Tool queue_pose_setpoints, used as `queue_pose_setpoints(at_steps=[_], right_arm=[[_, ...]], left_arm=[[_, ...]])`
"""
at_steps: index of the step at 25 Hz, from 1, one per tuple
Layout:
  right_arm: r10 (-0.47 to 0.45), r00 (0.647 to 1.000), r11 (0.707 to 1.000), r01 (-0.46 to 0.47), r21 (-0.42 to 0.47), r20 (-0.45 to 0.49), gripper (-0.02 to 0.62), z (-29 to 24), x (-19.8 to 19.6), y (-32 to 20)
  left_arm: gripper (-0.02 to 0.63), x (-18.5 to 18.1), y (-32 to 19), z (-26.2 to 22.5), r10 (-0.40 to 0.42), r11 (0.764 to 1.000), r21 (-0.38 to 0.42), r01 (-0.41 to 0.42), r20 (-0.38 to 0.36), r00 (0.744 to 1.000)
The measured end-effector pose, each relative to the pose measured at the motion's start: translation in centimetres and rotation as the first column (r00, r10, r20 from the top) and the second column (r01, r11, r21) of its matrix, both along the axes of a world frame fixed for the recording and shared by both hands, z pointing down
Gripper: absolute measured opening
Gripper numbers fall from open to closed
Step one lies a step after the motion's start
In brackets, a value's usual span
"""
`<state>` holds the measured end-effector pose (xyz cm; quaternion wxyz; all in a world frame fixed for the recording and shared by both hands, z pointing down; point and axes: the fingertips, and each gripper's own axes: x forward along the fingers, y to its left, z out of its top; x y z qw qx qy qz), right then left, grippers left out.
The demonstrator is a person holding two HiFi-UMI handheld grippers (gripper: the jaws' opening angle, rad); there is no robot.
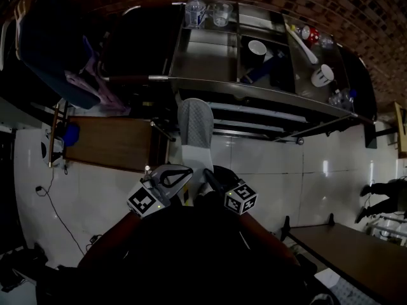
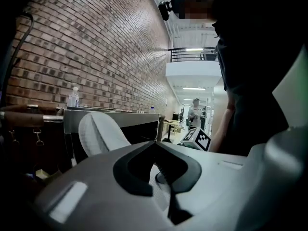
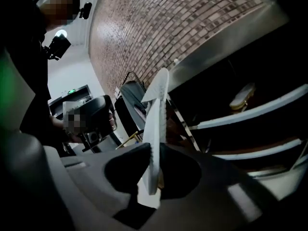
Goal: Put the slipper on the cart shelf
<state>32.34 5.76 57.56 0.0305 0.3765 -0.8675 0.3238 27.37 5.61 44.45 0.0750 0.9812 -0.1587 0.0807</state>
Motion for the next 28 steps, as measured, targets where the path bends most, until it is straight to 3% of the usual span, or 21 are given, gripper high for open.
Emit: queue_pose_setpoints(at_steps=[6, 13, 20, 28], right_arm=[[0.025, 0.998, 0.984, -0.015, -0.178, 0.053, 0.06, 4.2, 1.2, -1.1], [0.152, 0.981, 0.931, -0.1, -0.351, 0.122, 0.06, 7.7, 2.0, -4.8], [0.207, 0.974, 0.912, -0.158, -0.378, 0.093, 0.06, 9.7, 2.7, -10.7], [0.253, 0.964, 0.916, -0.212, -0.341, 0.081, 0.06, 10.2, 3.7, -17.7]], left_arm=[[0.005, 1.0, -1.8, 1.5, -0.014, 1.0, -0.015, 0.014, 0.03, 0.999], [0.005, 1.3, -5.4, 2.7, 0.012, 1.0, -0.001, -0.012, 0.016, 1.0], [0.005, 1.2, -9.2, 3.8, 0.027, 1.0, -0.007, -0.027, -0.013, 1.0], [0.005, 2.2, -12.3, 5.5, 0.044, 0.999, -0.026, -0.045, -0.024, 0.999]])
